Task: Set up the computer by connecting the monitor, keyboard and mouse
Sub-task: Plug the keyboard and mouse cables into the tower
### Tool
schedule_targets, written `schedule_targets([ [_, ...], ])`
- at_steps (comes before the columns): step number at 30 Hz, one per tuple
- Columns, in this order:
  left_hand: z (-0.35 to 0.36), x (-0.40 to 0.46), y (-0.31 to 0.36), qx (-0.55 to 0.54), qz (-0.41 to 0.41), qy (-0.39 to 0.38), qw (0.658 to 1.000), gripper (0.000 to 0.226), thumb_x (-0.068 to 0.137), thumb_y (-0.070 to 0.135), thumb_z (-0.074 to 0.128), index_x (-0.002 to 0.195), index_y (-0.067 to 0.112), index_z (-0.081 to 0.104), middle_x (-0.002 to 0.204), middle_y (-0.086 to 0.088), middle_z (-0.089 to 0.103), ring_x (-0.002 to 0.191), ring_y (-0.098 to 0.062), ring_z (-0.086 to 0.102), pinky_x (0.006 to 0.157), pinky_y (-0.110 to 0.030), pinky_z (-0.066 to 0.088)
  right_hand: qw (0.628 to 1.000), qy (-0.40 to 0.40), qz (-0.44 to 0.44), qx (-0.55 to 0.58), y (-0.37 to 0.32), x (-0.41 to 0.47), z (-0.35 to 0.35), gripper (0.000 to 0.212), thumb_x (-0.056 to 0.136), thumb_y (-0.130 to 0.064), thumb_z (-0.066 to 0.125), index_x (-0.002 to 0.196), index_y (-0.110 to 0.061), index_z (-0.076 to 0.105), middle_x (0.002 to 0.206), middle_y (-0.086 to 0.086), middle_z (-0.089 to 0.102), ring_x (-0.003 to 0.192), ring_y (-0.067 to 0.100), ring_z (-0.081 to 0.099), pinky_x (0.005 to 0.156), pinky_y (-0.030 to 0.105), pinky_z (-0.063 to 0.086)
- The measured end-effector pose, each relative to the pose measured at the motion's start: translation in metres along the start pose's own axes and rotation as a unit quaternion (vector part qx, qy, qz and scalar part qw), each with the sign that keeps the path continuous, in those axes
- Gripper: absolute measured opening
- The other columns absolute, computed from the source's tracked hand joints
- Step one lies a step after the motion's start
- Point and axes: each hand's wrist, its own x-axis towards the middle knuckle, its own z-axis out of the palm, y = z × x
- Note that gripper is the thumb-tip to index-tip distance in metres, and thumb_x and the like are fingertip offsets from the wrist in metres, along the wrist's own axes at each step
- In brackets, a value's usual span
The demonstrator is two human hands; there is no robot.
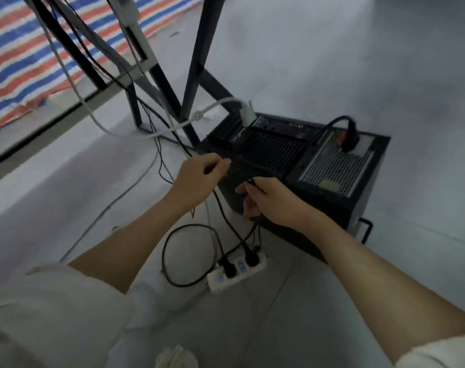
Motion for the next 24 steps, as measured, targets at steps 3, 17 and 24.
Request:
schedule_targets([
  [3, -0.004, 0.012, 0.027, -0.014, 0.038, 0.030, 0.999, 0.025, 0.095, 0.023, 0.054, 0.078, 0.007, 0.065, 0.058, 0.011, 0.051, 0.054, 0.002, 0.049, 0.054, -0.011, 0.033, 0.999, 0.017, -0.025, 0.045, -0.013, -0.011, -0.020, 0.028, 0.102, -0.017, 0.034, 0.101, -0.004, 0.058, 0.063, 0.004, 0.057, 0.065, 0.021, 0.064, 0.078, 0.039, 0.054],
  [17, -0.041, 0.078, 0.064, -0.226, -0.149, 0.269, 0.924, 0.034, 0.097, 0.033, 0.047, 0.067, 0.016, 0.053, 0.060, 0.002, 0.043, 0.056, -0.010, 0.040, 0.053, -0.024, 0.032, 0.984, 0.177, -0.025, -0.013, -0.036, -0.037, -0.064, 0.023, 0.098, -0.017, 0.039, 0.091, -0.017, 0.061, 0.060, -0.001, 0.052, 0.052, 0.012, 0.052, 0.065, 0.025, 0.048],
  [24, -0.032, 0.077, 0.072, -0.155, -0.113, 0.158, 0.969, 0.025, 0.093, 0.034, 0.053, 0.101, 0.012, 0.061, 0.090, 0.002, 0.058, 0.088, -0.015, 0.053, 0.078, -0.027, 0.039, 0.943, 0.311, -0.032, 0.111, -0.025, -0.045, -0.085, 0.028, 0.101, -0.015, 0.033, 0.085, -0.011, 0.056, 0.054, -0.002, 0.035, 0.039, 0.004, 0.034, 0.041, 0.021, 0.039],
])
